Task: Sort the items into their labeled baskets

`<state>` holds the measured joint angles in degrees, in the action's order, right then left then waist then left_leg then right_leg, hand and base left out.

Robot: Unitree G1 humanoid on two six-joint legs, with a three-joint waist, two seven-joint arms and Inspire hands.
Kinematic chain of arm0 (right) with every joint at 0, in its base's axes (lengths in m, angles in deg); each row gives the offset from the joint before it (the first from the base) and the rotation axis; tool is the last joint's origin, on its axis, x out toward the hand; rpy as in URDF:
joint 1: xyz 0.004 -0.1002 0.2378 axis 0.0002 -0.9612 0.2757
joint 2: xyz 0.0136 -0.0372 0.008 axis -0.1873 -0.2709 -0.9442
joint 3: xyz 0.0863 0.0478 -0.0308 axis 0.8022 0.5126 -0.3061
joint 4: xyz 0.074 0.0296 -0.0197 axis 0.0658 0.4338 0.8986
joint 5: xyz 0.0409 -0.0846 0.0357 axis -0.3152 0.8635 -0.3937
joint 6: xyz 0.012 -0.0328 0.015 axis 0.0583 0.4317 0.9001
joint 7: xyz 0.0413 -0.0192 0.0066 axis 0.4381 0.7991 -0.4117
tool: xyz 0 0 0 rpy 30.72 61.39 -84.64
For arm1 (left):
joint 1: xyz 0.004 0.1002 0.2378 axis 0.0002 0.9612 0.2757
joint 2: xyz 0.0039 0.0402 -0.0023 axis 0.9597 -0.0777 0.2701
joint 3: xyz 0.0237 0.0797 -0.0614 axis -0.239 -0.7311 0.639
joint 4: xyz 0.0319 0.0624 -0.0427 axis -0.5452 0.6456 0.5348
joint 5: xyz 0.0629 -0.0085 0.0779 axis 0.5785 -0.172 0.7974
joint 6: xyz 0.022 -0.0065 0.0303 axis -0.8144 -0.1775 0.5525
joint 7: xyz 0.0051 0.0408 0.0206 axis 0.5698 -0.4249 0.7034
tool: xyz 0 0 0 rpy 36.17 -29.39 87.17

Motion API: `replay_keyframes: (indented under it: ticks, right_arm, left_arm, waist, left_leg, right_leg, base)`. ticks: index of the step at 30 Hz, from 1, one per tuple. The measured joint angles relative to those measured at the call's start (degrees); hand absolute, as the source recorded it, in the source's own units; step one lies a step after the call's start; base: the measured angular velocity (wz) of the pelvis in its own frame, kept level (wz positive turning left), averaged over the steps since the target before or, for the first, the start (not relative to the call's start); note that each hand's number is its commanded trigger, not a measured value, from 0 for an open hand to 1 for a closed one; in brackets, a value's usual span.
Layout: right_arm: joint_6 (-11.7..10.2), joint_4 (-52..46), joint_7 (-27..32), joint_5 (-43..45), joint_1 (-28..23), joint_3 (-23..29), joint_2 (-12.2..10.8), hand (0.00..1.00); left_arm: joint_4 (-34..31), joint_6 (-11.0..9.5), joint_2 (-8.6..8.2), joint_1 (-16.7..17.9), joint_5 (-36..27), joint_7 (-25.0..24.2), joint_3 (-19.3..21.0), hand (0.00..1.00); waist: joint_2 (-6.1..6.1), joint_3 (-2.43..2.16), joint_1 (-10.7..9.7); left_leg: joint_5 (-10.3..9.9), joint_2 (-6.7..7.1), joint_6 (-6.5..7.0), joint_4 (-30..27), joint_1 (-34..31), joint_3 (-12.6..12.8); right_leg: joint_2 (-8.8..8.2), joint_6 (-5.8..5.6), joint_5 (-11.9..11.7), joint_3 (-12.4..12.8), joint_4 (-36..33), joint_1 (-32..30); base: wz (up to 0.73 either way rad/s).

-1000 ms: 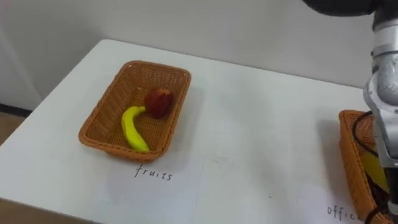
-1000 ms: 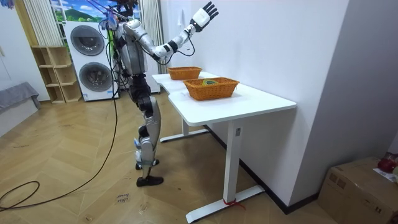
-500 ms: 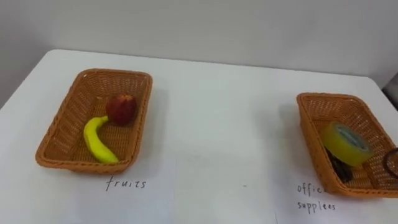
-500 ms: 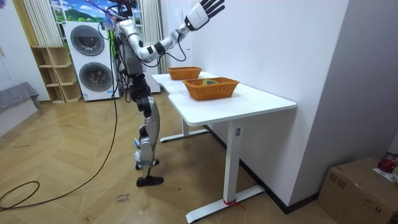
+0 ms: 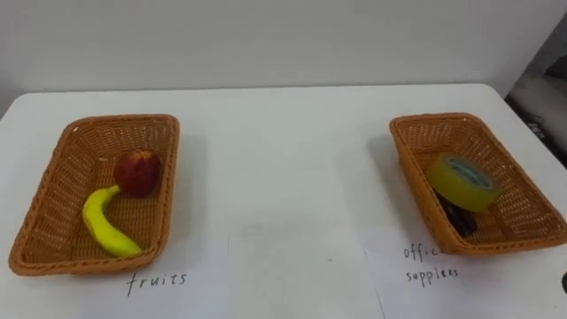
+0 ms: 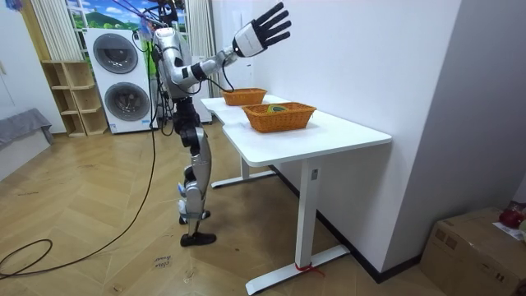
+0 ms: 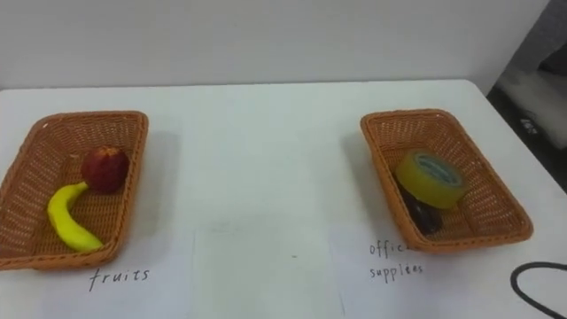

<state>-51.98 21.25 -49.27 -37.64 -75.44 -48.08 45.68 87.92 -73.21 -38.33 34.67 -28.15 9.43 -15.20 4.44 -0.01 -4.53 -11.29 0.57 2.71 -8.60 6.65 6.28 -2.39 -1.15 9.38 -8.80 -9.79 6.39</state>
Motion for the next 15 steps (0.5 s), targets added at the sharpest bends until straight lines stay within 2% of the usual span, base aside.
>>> replay_keyframes:
  ticks: [4, 8, 10, 14, 15]
  right_arm:
    - [0.0, 3.3, 3.8, -3.1, -1.6, 1.8, 0.0, 0.0]
    - [0.2, 6.1, 7.2, -6.7, -4.6, 3.2, -0.1, 0.0]
    - [0.2, 8.3, 8.8, -8.8, -6.1, 3.4, -1.0, 0.0]
    - [0.2, 13.9, 8.9, -10.1, -8.9, 3.6, -3.0, 0.0]
    - [0.2, 15.8, 8.8, -11.6, -9.7, 4.4, -4.1, 0.0]
  left_arm:
    - [-0.1, 0.4, 0.01, 0.1, -0.1, 0.1, 1.8, 0.0]
    - [-0.3, 1.3, -0.01, 0.3, -0.2, 1.0, 2.0, 0.0]
    - [-0.4, 1.5, 0.0, 0.3, -0.2, 1.4, 2.0, 0.0]
    - [-0.8, 1.6, 0.01, 0.2, -1.5, 1.6, 2.2, 0.0]
    - [-0.8, 1.6, 0.01, 0.2, -2.3, 1.6, 2.3, 0.0]
  waist:
    - [0.08, -0.06, -0.2]
    - [0.48, -0.25, -0.7]
    - [0.69, -0.31, -1.5]
    - [0.68, -0.34, -1.6]
    - [0.56, -0.39, -1.6]
  left_leg:
    - [-0.1, -0.19, -0.13, 0.4, 0.0, 0.7]
    - [-0.1, -0.27, -0.17, 0.3, -0.2, 1.0]
    - [-0.2, -0.27, -0.21, 0.3, -0.2, 1.0]
    - [-0.3, -0.31, -0.18, 0.4, -0.2, 0.9]
    - [-0.5, -0.36, -0.17, 0.3, -0.3, 0.9]
  right_leg:
    - [0.27, 0.06, 0.0, 0.9, 0.0, -0.5]
    - [0.34, 0.06, 0.0, 0.8, 0.1, -0.6]
    - [0.36, 0.06, 0.0, 0.8, 0.1, -0.5]
    - [0.38, 0.06, 0.0, 0.8, 0.1, -0.5]
    - [0.39, 0.06, 0.0, 0.8, 0.1, -0.5]
  base:
    - [-0.12]
    - [-0.01]
    - [0.0]
    - [0.0]
    - [0.0]
